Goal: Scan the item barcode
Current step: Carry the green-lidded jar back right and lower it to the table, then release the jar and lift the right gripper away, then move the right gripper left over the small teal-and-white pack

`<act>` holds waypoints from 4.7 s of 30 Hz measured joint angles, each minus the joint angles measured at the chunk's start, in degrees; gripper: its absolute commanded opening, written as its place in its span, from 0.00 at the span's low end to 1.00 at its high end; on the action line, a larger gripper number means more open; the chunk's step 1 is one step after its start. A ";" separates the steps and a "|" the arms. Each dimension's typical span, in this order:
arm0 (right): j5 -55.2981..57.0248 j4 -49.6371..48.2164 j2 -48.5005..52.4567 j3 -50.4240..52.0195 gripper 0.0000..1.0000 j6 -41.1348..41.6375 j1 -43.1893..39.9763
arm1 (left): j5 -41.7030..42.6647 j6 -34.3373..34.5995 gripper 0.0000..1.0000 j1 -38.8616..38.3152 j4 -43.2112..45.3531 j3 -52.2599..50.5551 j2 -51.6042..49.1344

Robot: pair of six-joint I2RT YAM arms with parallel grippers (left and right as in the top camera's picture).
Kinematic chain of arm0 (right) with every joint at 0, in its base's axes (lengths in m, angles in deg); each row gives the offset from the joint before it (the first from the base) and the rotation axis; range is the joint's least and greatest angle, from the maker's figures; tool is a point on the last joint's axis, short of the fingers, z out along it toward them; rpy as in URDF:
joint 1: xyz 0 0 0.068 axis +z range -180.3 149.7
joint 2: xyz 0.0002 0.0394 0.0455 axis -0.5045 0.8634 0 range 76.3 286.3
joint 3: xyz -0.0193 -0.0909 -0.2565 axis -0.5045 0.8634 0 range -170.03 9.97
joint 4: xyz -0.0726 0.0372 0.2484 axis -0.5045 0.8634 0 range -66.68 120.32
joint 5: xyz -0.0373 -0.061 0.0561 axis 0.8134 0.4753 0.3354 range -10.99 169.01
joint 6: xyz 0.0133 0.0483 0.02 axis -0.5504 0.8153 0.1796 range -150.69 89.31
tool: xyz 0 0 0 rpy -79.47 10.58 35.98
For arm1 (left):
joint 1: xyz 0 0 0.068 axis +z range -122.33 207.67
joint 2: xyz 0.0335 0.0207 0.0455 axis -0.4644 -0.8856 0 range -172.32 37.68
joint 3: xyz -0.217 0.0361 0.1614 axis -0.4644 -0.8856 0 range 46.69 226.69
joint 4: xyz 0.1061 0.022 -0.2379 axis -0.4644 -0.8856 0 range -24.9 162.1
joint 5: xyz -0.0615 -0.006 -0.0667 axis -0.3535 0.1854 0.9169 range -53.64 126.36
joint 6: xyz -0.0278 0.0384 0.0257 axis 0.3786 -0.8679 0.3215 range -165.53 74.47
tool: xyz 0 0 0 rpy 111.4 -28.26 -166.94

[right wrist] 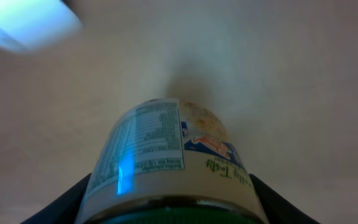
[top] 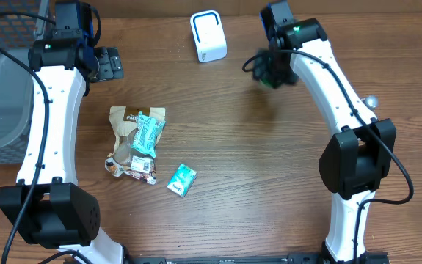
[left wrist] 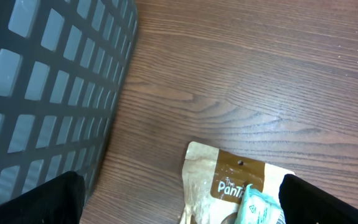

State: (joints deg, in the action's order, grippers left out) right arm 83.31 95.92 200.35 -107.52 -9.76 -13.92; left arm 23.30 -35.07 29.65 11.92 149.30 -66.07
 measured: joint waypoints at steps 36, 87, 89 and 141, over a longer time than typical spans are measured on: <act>2.78 1.70 0.11 17.55 1.00 -0.17 -4.52 | 0.00 0.00 1.00 0.00 -0.02 0.00 0.00; 0.39 6.88 0.09 14.97 0.07 1.36 -7.13 | 0.00 0.00 0.99 0.00 -0.02 0.00 0.00; -2.71 6.82 0.09 14.97 0.07 1.36 -6.82 | 0.00 0.00 1.00 0.00 -0.02 0.00 0.00; -24.87 7.13 -2.03 15.10 0.04 9.77 12.72 | 0.00 0.00 1.00 0.00 -0.02 0.00 0.00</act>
State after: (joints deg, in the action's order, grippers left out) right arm 58.43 103.05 198.32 -92.42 0.01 -1.20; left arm 23.30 -35.07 29.65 11.90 149.30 -66.07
